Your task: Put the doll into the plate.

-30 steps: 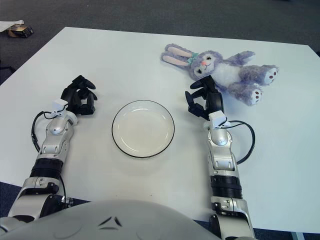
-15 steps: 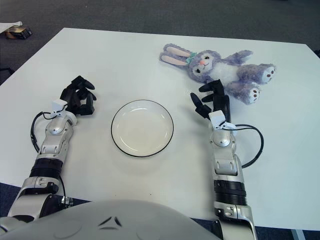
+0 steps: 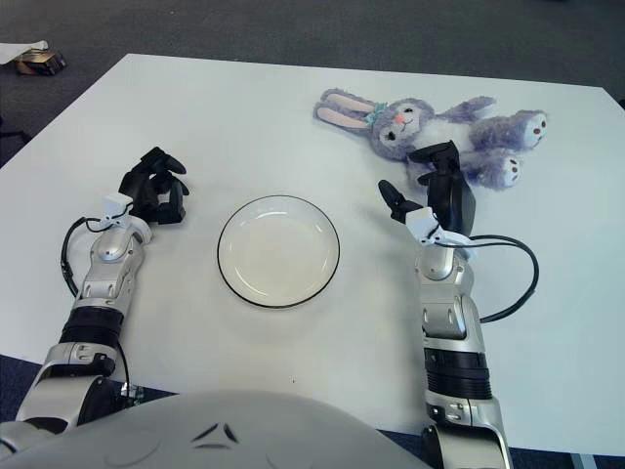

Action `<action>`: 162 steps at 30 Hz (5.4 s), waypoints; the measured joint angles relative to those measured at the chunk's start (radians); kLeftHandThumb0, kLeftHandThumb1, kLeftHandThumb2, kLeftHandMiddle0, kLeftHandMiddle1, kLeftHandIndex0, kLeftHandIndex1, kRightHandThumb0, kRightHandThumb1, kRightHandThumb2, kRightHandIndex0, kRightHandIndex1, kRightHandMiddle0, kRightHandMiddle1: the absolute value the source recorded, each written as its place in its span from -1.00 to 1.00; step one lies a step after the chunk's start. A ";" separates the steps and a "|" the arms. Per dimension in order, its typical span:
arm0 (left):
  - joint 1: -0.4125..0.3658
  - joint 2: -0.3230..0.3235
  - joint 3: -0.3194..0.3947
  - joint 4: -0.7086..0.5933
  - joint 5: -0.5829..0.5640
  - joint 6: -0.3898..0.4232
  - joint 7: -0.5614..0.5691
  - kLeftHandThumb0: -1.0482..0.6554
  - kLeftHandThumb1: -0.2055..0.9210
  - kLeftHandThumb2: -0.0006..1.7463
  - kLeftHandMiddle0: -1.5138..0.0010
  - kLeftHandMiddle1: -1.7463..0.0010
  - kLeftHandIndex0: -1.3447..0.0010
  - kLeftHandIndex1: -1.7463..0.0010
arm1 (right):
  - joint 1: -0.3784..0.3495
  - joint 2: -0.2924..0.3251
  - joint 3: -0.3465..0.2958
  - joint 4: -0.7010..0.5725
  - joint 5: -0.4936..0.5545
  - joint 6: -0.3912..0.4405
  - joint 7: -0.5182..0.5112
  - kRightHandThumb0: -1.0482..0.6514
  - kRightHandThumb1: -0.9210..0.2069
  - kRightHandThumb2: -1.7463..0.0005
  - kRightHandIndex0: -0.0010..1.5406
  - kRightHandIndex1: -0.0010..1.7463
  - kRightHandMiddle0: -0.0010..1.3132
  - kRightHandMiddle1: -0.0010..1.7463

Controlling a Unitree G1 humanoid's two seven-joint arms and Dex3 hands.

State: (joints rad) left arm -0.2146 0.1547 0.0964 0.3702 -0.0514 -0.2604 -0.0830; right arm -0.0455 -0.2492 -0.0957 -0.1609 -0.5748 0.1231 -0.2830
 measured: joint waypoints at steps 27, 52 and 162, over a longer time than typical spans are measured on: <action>-0.010 -0.002 -0.006 0.008 0.004 0.000 0.010 0.22 -0.20 0.61 0.27 -1.00 0.20 -1.00 | -0.059 -0.127 0.058 0.169 -0.245 -0.094 -0.344 -0.81 -0.99 0.43 -1.00 -0.05 -1.00 0.31; -0.011 -0.003 -0.011 0.008 0.017 0.000 0.022 0.22 -0.19 0.60 0.28 -1.00 0.21 -1.00 | -0.061 -0.144 0.076 0.111 -0.244 -0.088 -0.279 -0.79 -0.97 0.45 -1.00 -0.06 -1.00 0.26; -0.041 -0.008 -0.009 0.069 0.016 -0.037 0.018 0.22 -0.15 0.58 0.30 -1.00 0.23 -1.00 | -0.637 -0.377 0.334 0.829 -0.260 -0.023 0.118 -0.96 -1.00 0.50 -1.00 -0.23 -1.00 0.19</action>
State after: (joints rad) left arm -0.2554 0.1468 0.0873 0.4388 -0.0352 -0.2972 -0.0648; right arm -0.6822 -0.6265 0.2383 0.6685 -0.8345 0.1000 -0.1653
